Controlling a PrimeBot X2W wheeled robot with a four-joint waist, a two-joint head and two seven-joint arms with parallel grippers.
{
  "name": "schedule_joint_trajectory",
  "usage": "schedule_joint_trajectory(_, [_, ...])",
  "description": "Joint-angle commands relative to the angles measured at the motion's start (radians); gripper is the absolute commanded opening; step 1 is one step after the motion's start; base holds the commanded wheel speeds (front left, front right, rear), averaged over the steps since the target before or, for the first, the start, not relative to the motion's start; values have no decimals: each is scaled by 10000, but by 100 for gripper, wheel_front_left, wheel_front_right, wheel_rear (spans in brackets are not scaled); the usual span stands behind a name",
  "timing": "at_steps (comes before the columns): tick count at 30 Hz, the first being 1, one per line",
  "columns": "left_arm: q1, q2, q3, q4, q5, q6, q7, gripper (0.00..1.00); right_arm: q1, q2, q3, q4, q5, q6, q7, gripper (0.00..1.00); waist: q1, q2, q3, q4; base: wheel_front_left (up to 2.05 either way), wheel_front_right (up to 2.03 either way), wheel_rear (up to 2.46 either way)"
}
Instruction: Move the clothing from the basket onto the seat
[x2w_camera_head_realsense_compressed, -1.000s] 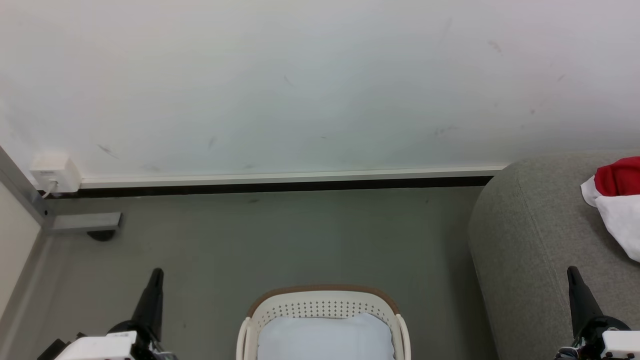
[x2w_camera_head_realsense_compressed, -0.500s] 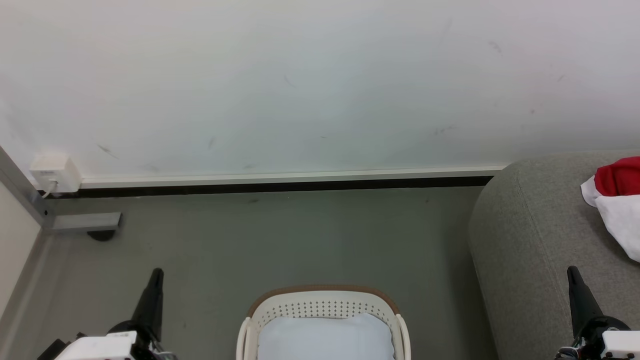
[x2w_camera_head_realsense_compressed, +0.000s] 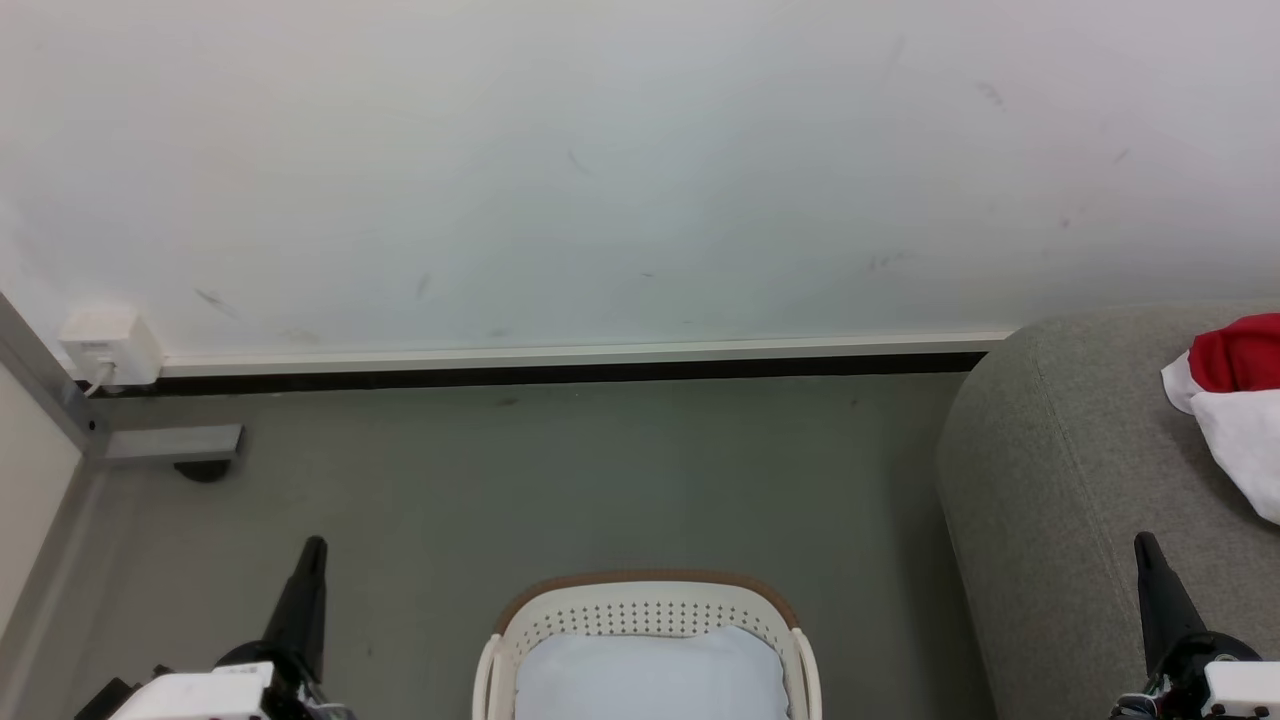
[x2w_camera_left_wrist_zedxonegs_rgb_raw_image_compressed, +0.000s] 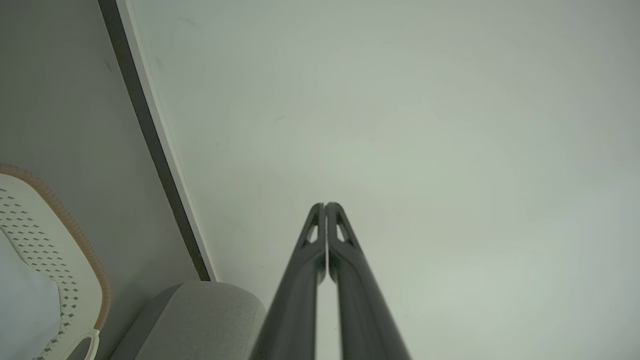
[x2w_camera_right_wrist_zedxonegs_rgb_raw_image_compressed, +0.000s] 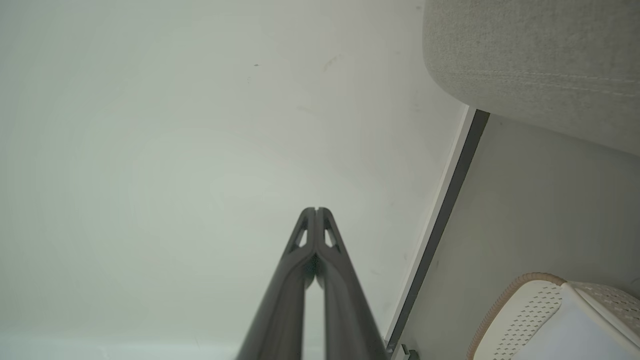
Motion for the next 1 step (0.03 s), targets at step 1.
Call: schedule_joint_trajectory(1, [-92,66,22,-31,-136,-50,35,0,-121,-74,-33,-46,21,-21,42,0,0,0,0,0,0,0,0])
